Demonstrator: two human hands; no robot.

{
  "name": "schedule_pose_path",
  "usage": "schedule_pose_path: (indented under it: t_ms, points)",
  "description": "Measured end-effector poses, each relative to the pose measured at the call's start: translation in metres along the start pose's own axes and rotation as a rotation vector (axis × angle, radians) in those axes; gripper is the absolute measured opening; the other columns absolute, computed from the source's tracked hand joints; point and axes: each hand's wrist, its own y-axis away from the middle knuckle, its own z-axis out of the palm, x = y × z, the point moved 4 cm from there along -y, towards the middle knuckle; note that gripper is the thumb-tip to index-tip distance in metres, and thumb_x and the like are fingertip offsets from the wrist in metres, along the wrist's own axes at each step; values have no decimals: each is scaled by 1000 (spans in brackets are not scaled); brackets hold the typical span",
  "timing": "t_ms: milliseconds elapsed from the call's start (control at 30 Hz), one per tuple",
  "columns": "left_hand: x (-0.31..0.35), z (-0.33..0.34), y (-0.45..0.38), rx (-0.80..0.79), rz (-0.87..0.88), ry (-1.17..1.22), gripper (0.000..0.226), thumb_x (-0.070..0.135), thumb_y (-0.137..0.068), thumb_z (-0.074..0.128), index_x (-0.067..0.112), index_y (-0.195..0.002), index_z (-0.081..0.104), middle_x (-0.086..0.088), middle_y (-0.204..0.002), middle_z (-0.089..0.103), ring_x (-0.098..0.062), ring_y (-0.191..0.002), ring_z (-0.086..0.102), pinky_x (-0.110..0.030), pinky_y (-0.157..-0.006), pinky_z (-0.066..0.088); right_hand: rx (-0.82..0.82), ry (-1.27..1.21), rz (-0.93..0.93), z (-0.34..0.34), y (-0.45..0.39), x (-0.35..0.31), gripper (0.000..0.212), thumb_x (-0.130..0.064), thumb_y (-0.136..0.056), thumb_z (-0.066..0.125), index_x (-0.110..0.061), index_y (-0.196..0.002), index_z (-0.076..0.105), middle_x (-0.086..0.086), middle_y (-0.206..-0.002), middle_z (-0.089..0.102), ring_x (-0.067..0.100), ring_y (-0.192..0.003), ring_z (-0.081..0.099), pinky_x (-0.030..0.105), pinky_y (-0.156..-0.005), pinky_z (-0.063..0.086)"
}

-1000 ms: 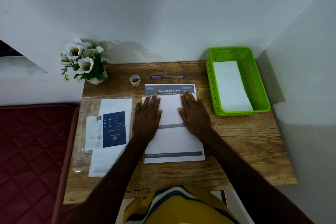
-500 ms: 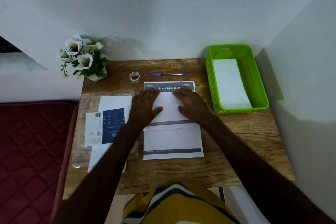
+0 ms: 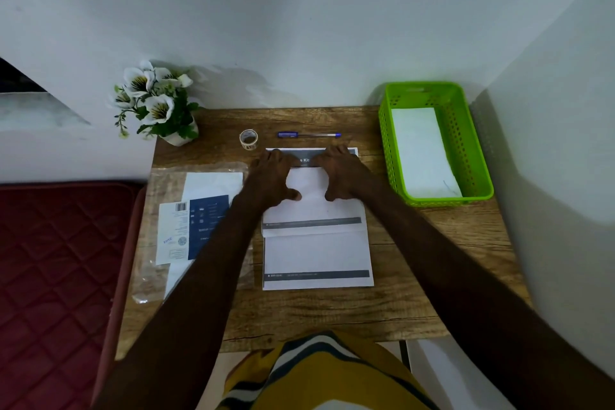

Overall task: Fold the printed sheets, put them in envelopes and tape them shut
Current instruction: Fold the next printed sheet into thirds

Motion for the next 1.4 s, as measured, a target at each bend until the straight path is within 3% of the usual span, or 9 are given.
schedule_pose_path:
  t_ms: [200, 400, 533, 667, 833, 933, 1100, 1200, 1400]
  points:
    - [3, -2, -3, -8, 20, -13, 78, 46, -72, 88, 26, -138, 53, -9, -150, 45, -33, -143, 32, -46, -118, 27, -65, 24, 25, -8, -5, -4, 89, -25, -63, 91, -16, -140, 48, 17, -150, 39, 37, -142, 28, 46, -110, 41]
    - [5, -10, 7, 80, 15, -81, 80, 50, -70, 88, 20, -136, 54, -9, -144, 47, -32, -138, 37, -45, -114, 32, 48, 92, 44, -12, 4, -4, 91, -31, -62, 90, -15, -142, 49, 14, -159, 33, 37, -146, 25, 50, -115, 35]
    - [10, -17, 19, 194, 1, -93, 66, 47, -79, 83, 19, -134, 60, -7, -139, 61, -29, -131, 52, -49, -114, 35, 131, -20, 70, -13, 15, 3, 67, -31, -74, 83, -16, -134, 54, 12, -142, 54, 32, -131, 49, 44, -103, 47]
    - [10, -23, 30, 321, 44, -8, 34, 37, -88, 77, 22, -118, 73, -2, -122, 73, -25, -117, 64, -47, -111, 34, 233, -76, 86, -20, 27, 9, 34, -31, -90, 68, -21, -123, 67, 11, -124, 69, 32, -113, 65, 39, -91, 55]
    - [15, -21, 42, 483, 175, -48, 23, 11, -91, 73, 15, -114, 76, -11, -111, 74, -32, -102, 70, -48, -94, 52, 391, 31, 96, -21, 41, -1, 31, -28, -100, 49, -26, -122, 71, 6, -122, 72, 31, -111, 66, 37, -86, 53]
    - [15, -5, 48, 458, 167, -41, 38, 7, -94, 68, 10, -132, 66, -16, -132, 67, -35, -123, 63, -52, -106, 48, 433, 39, 61, -2, 47, -6, 39, -23, -104, 44, -23, -139, 61, 6, -141, 62, 29, -127, 58, 39, -96, 50]
    - [10, 23, 53, 329, 109, -81, 55, 6, -102, 52, 15, -155, 41, -12, -162, 37, -32, -153, 29, -54, -125, 21, 459, -22, 5, 37, 49, -6, 44, -8, -102, 49, -5, -146, 53, 15, -153, 51, 35, -142, 47, 51, -114, 39]
    - [6, 36, 52, 280, 90, -110, 55, 16, -106, 46, 17, -159, 32, -9, -168, 23, -29, -157, 17, -50, -128, 10, 499, 8, -29, 53, 49, -4, 47, -7, -99, 54, -4, -146, 53, 16, -153, 50, 35, -141, 48, 57, -114, 37]
    - [7, 48, 57, 324, 86, -89, 57, 28, -104, 49, 12, -157, 37, -12, -166, 29, -31, -156, 23, -53, -127, 17, 581, 10, -76, 70, 51, 0, 53, -17, -96, 57, -4, -147, 51, 13, -158, 45, 32, -146, 44, 61, -117, 33]
